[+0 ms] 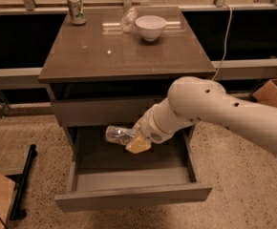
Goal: Place redbull can into middle drawer
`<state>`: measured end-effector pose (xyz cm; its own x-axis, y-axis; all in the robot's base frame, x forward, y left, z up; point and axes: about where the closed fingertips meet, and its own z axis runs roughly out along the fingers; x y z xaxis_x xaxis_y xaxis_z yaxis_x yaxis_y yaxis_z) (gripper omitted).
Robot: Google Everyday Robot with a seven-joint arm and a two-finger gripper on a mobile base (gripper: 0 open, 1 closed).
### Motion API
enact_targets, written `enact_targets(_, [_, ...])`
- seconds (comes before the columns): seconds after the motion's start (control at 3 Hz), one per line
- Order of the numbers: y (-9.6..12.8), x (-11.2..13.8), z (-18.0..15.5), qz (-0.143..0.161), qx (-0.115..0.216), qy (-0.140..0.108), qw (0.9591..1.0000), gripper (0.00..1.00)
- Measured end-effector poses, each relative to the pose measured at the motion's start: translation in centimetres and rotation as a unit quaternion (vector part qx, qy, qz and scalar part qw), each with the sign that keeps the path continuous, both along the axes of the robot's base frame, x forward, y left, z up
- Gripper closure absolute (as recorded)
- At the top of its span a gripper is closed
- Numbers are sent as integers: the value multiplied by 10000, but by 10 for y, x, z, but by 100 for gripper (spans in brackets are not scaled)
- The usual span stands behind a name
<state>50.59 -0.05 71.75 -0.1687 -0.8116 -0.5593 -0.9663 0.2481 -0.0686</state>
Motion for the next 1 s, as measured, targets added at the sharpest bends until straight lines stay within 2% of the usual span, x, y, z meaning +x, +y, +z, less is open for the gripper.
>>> enact_targets(0.33, [-10, 30, -51, -289, 271, -56, 9992, 100])
enact_targets(0.67, [-23, 52, -93, -497, 435, 88, 9978, 100])
enact_targets(1.0, [-24, 55, -108, -533, 484, 186, 9972, 100])
